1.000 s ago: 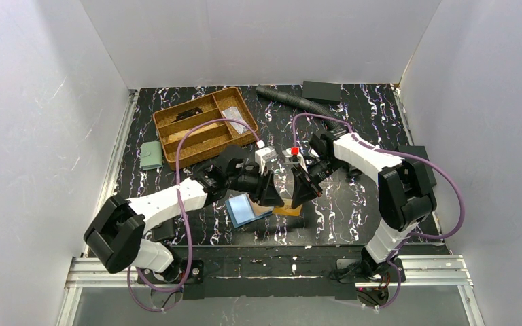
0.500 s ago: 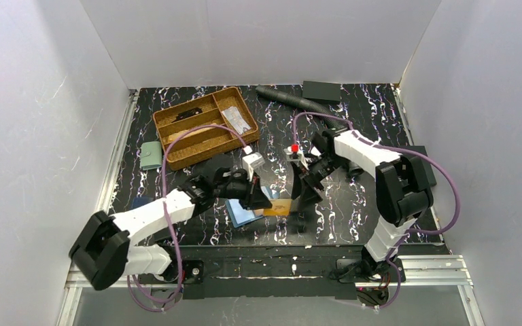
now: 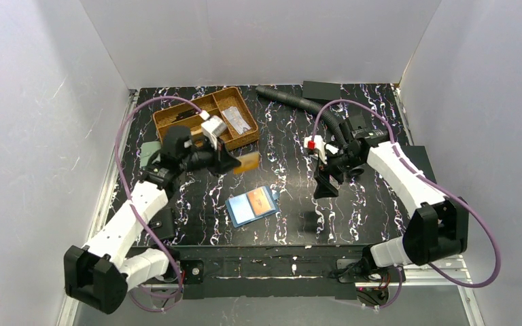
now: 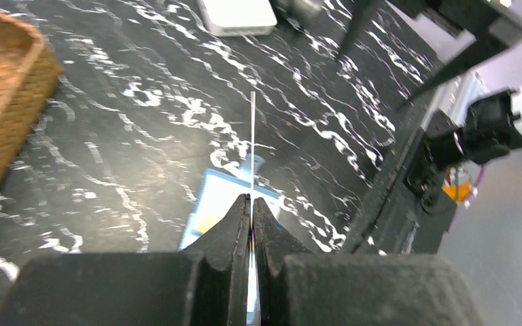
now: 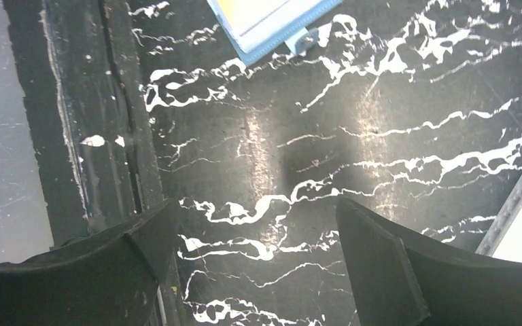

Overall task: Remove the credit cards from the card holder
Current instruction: Place the credit card in the storage box.

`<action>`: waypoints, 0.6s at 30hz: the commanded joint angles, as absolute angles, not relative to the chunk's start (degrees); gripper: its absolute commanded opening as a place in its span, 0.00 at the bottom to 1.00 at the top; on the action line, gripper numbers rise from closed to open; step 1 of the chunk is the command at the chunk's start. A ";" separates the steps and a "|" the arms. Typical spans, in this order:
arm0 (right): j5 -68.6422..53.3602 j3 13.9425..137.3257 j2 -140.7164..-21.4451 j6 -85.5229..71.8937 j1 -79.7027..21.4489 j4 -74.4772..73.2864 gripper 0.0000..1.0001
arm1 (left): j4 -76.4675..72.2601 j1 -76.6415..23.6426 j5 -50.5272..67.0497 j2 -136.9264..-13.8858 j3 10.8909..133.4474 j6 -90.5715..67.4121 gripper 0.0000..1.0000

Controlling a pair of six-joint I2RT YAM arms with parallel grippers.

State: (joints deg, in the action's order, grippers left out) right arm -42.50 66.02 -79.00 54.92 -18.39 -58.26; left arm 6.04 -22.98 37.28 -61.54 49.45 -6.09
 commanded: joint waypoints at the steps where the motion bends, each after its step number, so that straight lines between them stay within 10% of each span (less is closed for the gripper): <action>1: -37.26 70.70 -82.20 52.55 -18.13 -58.63 0.93 | 5.87 -14.09 48.52 -65.46 54.80 -6.29 0.00; 18: -32.32 77.63 -93.06 52.74 -17.49 -51.13 0.94 | 0.59 -2.64 44.28 -83.66 73.35 -5.06 0.00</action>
State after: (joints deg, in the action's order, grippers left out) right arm -32.27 76.62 -92.51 55.37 -17.67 -55.55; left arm 4.75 -5.82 44.56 -83.55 70.26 -3.64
